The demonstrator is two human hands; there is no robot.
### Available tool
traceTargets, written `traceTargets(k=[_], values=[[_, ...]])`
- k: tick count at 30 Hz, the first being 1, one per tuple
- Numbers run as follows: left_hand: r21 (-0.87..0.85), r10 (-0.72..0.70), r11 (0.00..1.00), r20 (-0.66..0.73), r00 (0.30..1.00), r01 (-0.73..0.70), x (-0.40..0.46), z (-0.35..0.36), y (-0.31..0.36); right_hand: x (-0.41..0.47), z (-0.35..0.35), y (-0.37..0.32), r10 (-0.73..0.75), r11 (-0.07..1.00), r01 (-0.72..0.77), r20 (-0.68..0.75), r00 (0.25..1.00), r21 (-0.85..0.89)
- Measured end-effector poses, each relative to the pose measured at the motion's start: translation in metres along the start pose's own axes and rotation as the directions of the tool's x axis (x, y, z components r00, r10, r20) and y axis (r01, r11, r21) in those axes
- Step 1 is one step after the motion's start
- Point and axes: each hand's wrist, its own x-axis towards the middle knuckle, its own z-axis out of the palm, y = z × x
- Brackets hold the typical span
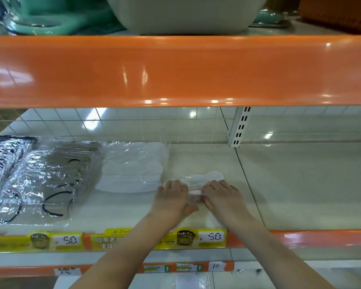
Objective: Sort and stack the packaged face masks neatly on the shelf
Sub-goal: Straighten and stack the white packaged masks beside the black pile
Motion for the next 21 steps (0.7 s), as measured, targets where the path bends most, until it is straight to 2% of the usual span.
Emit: traceTargets(k=[2,6,10,14,17,19,21], values=[[0.009,0.041,0.999,-0.053,0.998,-0.04,-0.005,0.001,-0.001,-0.002,-0.001,0.002,-0.002,1.0,0.001,-0.078,0.997,-0.018],[0.018,0.034,0.999,-0.216,0.976,-0.031,-0.007,0.005,0.001,-0.005,-0.013,0.001,0.033,0.999,-0.038,-0.193,0.981,-0.022],[0.027,0.076,0.997,-0.272,0.959,-0.072,-0.013,-0.017,0.002,-0.002,-0.03,-0.007,0.038,0.999,-0.041,-0.271,0.962,-0.005],[-0.073,0.0,0.997,-0.314,0.949,-0.024,-0.014,-0.049,-0.01,0.008,-0.048,-0.023,-0.053,0.999,0.054,-0.298,0.953,-0.003],[-0.137,-0.058,0.99,-0.305,0.951,0.017,-0.011,-0.068,-0.025,0.022,-0.05,-0.034,-0.07,0.998,0.064,-0.362,0.93,-0.031],[-0.15,-0.066,0.989,-0.357,0.932,0.012,-0.013,-0.082,-0.038,0.035,-0.05,-0.041,-0.055,0.998,0.052,-0.409,0.911,-0.02],[-0.08,-0.02,0.997,-0.455,0.89,-0.019,-0.013,-0.085,-0.054,0.051,-0.049,-0.05,-0.045,0.999,0.051,-0.454,0.89,0.001]])
